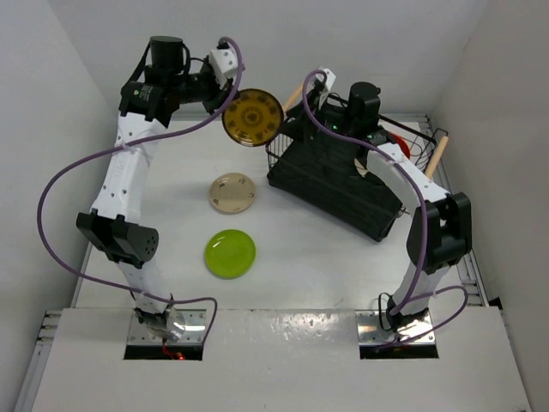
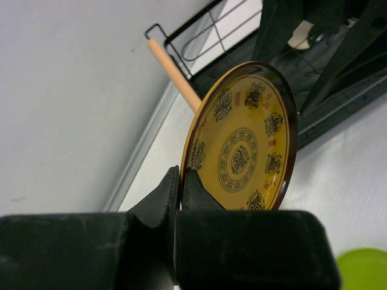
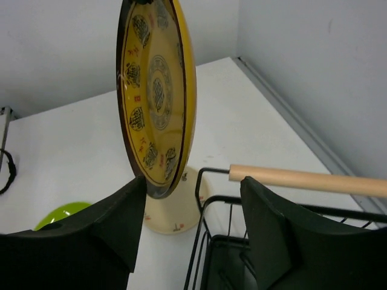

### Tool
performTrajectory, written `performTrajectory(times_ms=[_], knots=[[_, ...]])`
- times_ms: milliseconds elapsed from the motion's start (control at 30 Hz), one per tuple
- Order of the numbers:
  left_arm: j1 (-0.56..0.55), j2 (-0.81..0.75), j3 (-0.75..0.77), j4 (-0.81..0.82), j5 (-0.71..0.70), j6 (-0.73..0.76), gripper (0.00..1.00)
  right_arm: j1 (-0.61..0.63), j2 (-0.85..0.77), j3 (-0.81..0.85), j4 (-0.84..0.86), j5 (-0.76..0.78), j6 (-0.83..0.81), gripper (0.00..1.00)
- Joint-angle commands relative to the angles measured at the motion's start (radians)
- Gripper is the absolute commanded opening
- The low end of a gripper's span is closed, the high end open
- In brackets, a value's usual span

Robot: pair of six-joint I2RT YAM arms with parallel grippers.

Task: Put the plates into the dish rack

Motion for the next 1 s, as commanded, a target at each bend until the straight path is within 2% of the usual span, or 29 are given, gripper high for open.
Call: performTrajectory(times_ms=[0, 100, 167, 200, 233, 333, 400, 433, 467, 500, 533, 600, 800, 900, 967], knots=[[-0.035, -0.037, -0.003, -0.007, -0.002, 0.052, 0.0, -0.006, -0.07, -0.04, 0.125, -0.037, 0.053, 0.59], [-0.058, -0.037, -0.003, -0.016, 0.021, 0.052, 0.0, -0.003, -0.058, -0.04, 0.111, -0.027, 0.068, 0.58], [-0.069, -0.037, -0.003, -0.025, 0.032, 0.031, 0.0, -0.002, -0.05, -0.045, 0.117, -0.008, 0.068, 0.51], [-0.069, -0.037, -0.014, -0.025, 0.032, 0.031, 0.0, 0.001, -0.05, -0.046, 0.129, -0.008, 0.068, 0.45], [-0.069, -0.037, -0.029, -0.025, 0.044, 0.031, 0.0, -0.003, -0.043, -0.048, 0.138, -0.005, 0.085, 0.29], [-0.078, -0.05, -0.058, -0.025, 0.044, 0.02, 0.0, -0.003, -0.047, -0.062, 0.175, -0.005, 0.091, 0.0], [-0.078, -0.05, -0.069, -0.025, 0.044, 0.011, 0.0, -0.003, -0.062, -0.083, 0.186, 0.01, 0.078, 0.0], [-0.078, -0.05, -0.069, -0.025, 0.035, -0.004, 0.03, -0.006, -0.07, -0.092, 0.203, 0.018, 0.056, 0.0], [-0.078, -0.05, -0.069, -0.025, 0.017, -0.018, 0.17, -0.006, -0.088, -0.109, 0.223, 0.024, 0.047, 0.0], [-0.066, -0.05, -0.069, 0.005, 0.008, -0.037, 0.59, -0.008, -0.093, -0.114, 0.232, 0.033, 0.036, 0.0], [-0.057, -0.05, -0.069, 0.022, 0.007, -0.082, 0.75, -0.023, -0.102, -0.115, 0.256, 0.059, 0.016, 0.0], [-0.023, -0.05, -0.06, 0.077, 0.007, -0.132, 0.94, -0.041, -0.119, -0.097, 0.267, 0.091, 0.013, 0.0], [0.066, -0.007, -0.05, 0.182, -0.155, -0.372, 1.0, -0.149, -0.2, -0.094, 0.352, 0.173, 0.013, 0.0], [0.163, -0.007, -0.115, 0.249, -0.205, -0.507, 1.0, -0.218, -0.242, -0.126, 0.286, 0.226, -0.073, 0.0], [0.221, 0.002, -0.144, 0.274, -0.276, -0.561, 1.0, -0.273, -0.285, -0.147, 0.228, 0.274, -0.215, 0.0]])
